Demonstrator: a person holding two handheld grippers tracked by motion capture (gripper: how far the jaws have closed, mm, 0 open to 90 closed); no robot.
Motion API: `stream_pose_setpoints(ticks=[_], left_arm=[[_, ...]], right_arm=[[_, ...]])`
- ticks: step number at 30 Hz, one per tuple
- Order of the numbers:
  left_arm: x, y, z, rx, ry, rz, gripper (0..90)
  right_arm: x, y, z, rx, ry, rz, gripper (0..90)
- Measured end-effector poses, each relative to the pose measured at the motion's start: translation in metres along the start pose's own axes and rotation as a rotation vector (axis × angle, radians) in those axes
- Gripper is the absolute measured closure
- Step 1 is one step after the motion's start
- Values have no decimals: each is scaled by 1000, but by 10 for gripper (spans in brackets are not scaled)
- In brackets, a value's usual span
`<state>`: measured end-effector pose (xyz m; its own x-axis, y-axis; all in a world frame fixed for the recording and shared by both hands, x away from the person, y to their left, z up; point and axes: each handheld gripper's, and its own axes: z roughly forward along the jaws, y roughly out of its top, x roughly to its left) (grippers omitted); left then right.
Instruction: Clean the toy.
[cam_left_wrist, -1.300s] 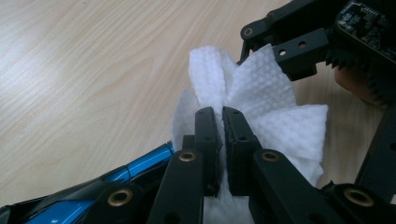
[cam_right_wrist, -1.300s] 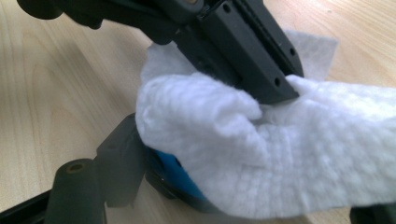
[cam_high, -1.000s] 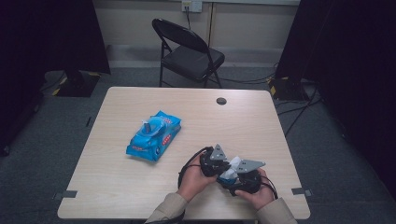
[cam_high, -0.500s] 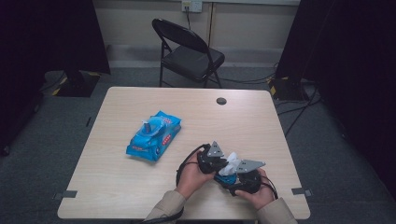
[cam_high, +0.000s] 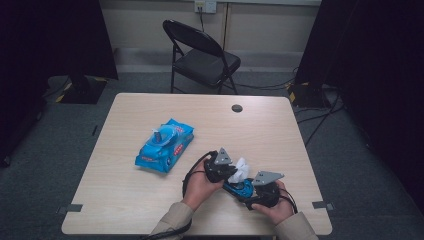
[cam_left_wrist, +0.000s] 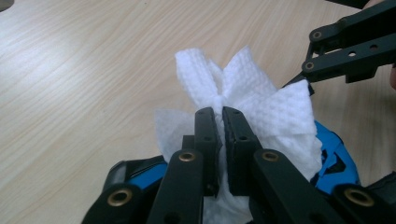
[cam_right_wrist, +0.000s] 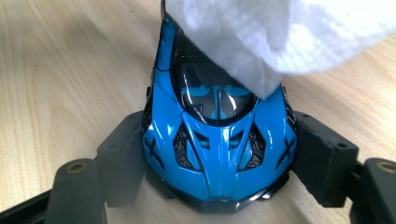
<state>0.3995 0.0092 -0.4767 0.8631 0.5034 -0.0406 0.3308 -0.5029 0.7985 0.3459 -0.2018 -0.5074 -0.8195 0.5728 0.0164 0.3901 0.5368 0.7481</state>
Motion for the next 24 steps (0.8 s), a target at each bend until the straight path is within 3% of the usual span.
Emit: stream_pose_setpoints(ticks=[13, 24], left_arm=[[10, -5, -4, 6, 19, -18, 856], [14, -8, -6, 8, 36, -10, 855]], right_arm=[[0, 0, 0, 0, 0, 0, 262], [0, 0, 0, 0, 0, 0, 262]])
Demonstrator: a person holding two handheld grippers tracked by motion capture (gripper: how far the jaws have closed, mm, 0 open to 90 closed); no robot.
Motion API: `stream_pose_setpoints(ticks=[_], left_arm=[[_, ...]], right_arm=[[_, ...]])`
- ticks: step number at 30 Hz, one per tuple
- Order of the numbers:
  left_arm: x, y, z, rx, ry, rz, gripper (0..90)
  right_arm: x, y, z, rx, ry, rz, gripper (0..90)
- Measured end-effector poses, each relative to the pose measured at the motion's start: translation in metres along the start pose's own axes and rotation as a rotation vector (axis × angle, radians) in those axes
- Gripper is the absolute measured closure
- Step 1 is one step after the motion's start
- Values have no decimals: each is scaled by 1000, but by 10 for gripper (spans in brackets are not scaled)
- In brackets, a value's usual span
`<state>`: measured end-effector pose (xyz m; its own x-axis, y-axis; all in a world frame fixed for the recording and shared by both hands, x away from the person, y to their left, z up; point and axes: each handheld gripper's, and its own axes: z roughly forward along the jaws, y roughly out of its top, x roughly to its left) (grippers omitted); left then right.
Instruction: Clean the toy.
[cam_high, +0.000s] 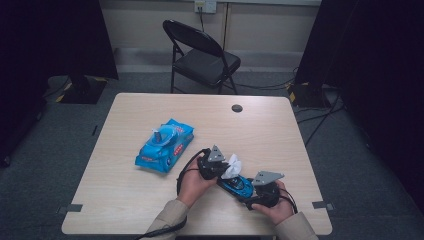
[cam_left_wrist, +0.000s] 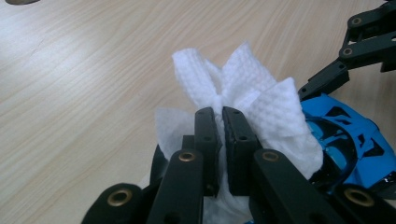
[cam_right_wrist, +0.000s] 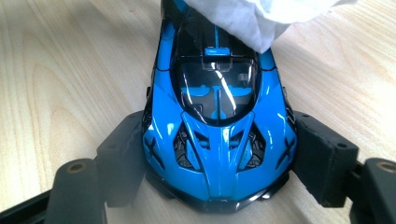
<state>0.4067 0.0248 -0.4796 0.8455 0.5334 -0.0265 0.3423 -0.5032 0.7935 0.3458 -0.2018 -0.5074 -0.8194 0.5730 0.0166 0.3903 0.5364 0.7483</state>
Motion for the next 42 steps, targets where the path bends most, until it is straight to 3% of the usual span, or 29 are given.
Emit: stream_pose_setpoints(ticks=[7, 14, 25, 31, 42], left_arm=[[8, -3, -5, 18, 26, 0, 856], [11, -3, -7, 17, 26, -10, 856], [14, -3, -11, 27, 35, 6, 855], [19, -4, -18, 31, 57, -15, 856], [23, -13, -27, 16, 57, -47, 855]], right_arm=[[0, 0, 0, 0, 0, 0, 262], [0, 0, 0, 0, 0, 0, 262], [0, 0, 0, 0, 0, 0, 262], [0, 0, 0, 0, 0, 0, 262], [0, 0, 0, 0, 0, 0, 262]])
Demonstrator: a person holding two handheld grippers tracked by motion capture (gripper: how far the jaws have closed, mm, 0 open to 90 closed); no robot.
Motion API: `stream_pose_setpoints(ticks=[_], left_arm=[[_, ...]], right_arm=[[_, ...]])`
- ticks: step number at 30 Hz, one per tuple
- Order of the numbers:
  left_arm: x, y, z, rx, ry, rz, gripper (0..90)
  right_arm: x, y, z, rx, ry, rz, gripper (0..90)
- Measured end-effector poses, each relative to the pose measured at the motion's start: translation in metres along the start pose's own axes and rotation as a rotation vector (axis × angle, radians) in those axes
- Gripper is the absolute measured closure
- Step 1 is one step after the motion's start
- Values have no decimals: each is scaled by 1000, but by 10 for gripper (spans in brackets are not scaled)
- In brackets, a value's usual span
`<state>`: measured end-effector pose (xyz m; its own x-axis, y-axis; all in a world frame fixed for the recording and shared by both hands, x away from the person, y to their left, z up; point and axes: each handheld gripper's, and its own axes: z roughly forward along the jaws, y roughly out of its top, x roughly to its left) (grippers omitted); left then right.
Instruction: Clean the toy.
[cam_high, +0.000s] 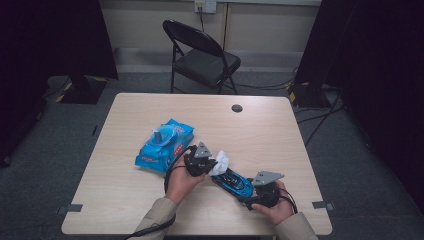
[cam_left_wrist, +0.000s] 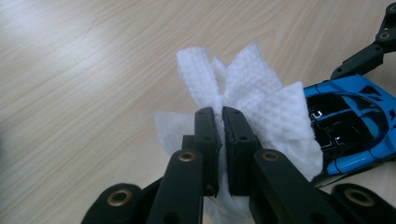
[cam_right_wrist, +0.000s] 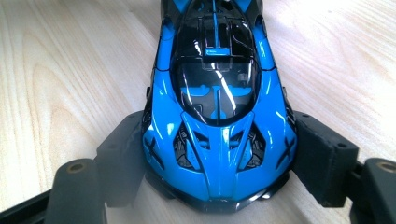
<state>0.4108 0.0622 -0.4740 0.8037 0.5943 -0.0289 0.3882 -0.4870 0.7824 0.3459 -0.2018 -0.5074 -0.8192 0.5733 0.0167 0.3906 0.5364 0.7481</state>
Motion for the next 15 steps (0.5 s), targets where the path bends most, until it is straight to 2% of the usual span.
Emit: stream_pose_setpoints(ticks=[8, 15], left_arm=[[0, -6, -9, 9, 4, -2, 855], [-2, -17, -18, -2, -2, -26, 855]], right_arm=[[0, 0, 0, 0, 0, 0, 261], [0, 0, 0, 0, 0, 0, 261]])
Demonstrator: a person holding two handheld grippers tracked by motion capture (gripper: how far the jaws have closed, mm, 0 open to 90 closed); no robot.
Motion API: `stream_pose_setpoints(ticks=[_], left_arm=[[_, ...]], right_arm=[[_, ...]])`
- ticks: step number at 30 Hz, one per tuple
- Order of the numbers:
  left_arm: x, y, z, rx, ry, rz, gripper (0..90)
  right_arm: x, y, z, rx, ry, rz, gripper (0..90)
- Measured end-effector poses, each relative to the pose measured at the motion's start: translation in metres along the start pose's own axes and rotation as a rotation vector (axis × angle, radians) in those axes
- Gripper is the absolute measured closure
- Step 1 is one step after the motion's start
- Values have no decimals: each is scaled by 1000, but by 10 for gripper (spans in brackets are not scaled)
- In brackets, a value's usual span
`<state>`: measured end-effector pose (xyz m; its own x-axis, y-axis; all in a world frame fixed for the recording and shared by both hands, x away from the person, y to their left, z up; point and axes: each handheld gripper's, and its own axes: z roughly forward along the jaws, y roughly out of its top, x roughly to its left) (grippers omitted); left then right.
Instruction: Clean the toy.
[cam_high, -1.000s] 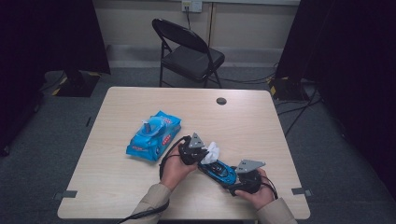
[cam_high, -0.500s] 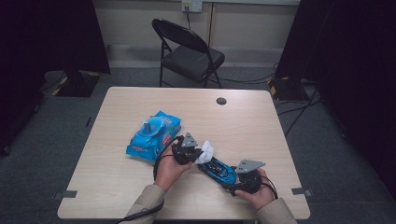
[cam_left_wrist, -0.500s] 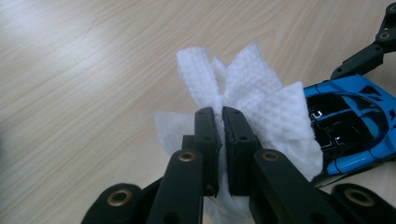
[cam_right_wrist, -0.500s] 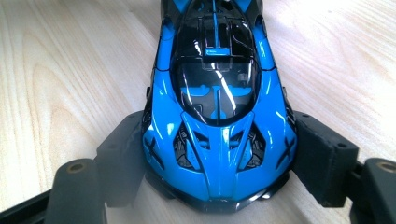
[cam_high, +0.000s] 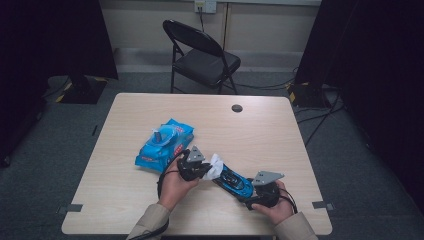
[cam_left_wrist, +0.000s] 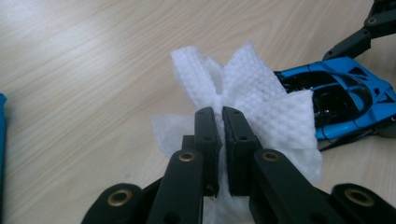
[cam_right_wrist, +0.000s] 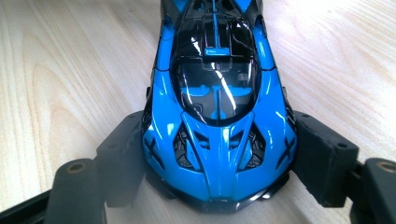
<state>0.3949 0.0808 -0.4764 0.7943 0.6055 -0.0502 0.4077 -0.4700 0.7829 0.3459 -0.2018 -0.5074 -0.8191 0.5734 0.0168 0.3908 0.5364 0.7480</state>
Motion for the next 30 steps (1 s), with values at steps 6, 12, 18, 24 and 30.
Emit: stream_pose_setpoints(ticks=[6, 12, 18, 24, 30], left_arm=[[2, -10, -10, 28, -10, 8, 855], [2, -19, -21, 16, -25, -17, 855], [3, -30, -32, 14, -32, -28, 854], [5, -39, -39, 14, -25, -36, 854], [6, -45, -40, 13, -27, -48, 853]], right_arm=[[0, 0, 0, 1, 0, 0, 261], [0, 0, 0, 1, 0, 0, 259], [0, 0, 0, 3, 0, 3, 252], [-1, 0, 0, 7, -7, 5, 217], [0, 1, -1, 21, -3, -4, 200]])
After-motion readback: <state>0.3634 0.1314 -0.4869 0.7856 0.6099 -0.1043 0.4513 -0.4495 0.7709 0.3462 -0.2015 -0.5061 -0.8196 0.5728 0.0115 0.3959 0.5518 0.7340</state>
